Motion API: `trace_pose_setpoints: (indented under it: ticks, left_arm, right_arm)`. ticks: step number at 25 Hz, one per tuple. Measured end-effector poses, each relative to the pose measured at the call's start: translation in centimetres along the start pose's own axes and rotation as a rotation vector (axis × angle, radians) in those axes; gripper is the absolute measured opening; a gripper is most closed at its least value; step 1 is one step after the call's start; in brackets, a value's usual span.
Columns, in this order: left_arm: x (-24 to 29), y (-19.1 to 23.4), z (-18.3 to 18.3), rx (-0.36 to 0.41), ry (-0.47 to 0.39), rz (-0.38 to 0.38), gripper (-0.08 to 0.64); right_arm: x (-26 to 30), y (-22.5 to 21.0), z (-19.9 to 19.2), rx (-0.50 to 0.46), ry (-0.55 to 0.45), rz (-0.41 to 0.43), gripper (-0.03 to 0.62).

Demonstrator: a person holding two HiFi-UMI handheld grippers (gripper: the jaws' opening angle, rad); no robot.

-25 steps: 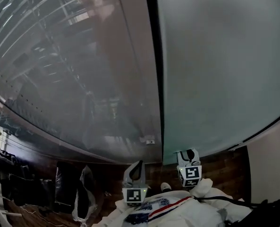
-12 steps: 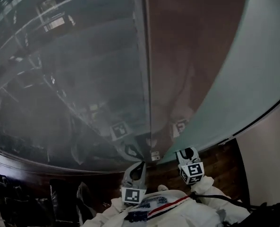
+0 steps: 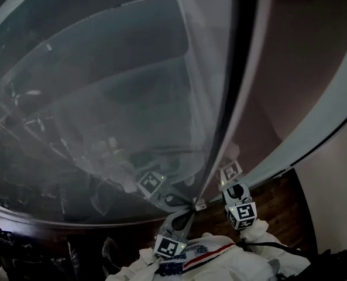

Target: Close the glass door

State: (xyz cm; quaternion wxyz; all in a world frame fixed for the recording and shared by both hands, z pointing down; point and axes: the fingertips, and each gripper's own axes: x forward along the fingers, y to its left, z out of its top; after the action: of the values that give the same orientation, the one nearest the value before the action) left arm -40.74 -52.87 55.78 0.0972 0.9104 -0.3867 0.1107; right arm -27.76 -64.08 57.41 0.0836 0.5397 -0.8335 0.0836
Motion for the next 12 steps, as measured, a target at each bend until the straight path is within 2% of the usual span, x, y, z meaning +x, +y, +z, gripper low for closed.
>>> trace_pose_setpoints:
  ticks: [1,4,5,6,10,12]
  left_arm:
    - [-0.3,-0.5,1.5,0.052,-0.092,-0.012,0.002]
    - [-1.6,-2.4,11.0,0.374,-0.652,-0.073,0.002]
    - [-1.8,-2.7,13.0,0.436,-0.759,-0.098,0.002]
    - [-1.8,-2.7,14.0,0.459,-0.798,-0.113,0.002]
    - [-1.3,-2.8,14.1,0.435,-0.749,-0.127,0.002]
    - [-1.1,-3.1,14.3,0.436,-0.756,-0.131,0.002]
  right_arm:
    - [-0.4,0.0,-0.1,0.000,-0.006,-0.002,0.121]
    - [-0.7,0.2,-0.5,0.000,-0.015,-0.011,0.121]
    - [-0.5,0.3,-0.4,-0.001,-0.014,-0.013,0.121]
    - [-0.3,0.3,-0.1,-0.003,-0.013,-0.014,0.121]
    - [-0.3,0.1,1.1,-0.010,-0.018,-0.012,0.121]
    - [-0.4,-0.1,1.0,-0.009,-0.022,-0.016,0.121]
